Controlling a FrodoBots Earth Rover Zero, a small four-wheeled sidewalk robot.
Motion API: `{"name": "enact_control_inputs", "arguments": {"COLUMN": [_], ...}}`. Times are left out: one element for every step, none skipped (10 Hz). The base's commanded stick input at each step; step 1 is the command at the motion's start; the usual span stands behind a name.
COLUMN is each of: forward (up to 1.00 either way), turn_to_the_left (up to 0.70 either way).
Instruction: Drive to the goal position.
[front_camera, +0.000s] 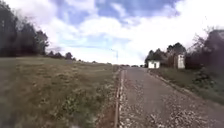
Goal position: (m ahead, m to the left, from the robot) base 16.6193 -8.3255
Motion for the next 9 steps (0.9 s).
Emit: {"name": "enact_control_inputs", "arguments": {"forward": [0.49,0.0,0.0,0.0,0.0,0.0,0.0,0.0,0.0], "turn_to_the_left": [0.0,0.0,0.0,0.0,0.0,0.0,0.0,0.0,0.0]}}
